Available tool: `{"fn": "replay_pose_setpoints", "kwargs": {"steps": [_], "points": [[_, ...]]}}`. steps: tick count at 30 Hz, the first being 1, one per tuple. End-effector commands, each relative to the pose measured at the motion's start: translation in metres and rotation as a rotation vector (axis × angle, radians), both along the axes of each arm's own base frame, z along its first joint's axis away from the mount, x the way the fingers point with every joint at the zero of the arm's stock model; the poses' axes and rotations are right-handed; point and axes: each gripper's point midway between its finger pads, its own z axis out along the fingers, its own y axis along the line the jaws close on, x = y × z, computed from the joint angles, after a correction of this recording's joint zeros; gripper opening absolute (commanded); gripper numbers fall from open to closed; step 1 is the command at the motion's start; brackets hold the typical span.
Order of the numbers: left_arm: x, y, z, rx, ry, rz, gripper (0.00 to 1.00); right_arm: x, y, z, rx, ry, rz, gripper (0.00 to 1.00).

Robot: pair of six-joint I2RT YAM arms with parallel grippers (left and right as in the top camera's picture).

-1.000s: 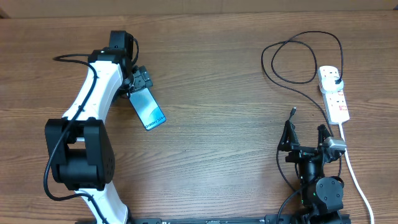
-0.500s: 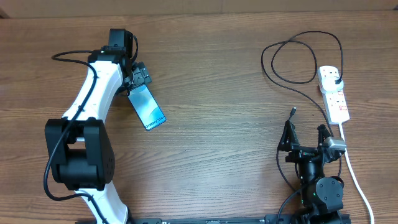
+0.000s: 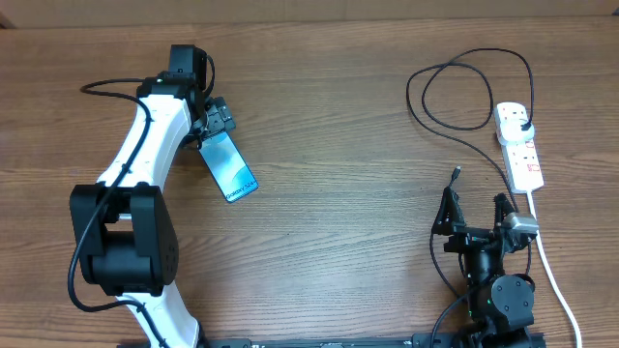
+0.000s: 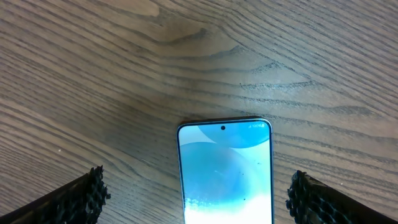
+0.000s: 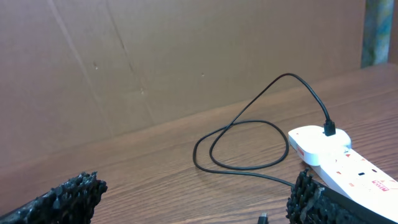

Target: Plug charger to phone and switch on socket

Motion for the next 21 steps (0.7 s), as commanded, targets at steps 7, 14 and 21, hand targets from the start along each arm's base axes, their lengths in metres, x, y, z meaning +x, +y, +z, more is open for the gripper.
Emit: {"fn": "replay_pose_setpoints", "kwargs": {"steps": [7, 14, 21], "points": [[0.015, 0.013, 0.006, 0.061, -0.059, 0.032, 0.99, 0.000, 0.000, -0.003, -0.003, 0.003, -0.006, 1.00], [0.014, 0.011, -0.001, 0.057, -0.063, 0.028, 0.99, 0.000, 0.000, -0.003, -0.003, 0.003, -0.006, 1.00], [-0.006, -0.007, -0.037, -0.007, -0.007, -0.011, 0.99, 0.000, 0.000, -0.003, -0.003, 0.003, -0.006, 1.00]]}}
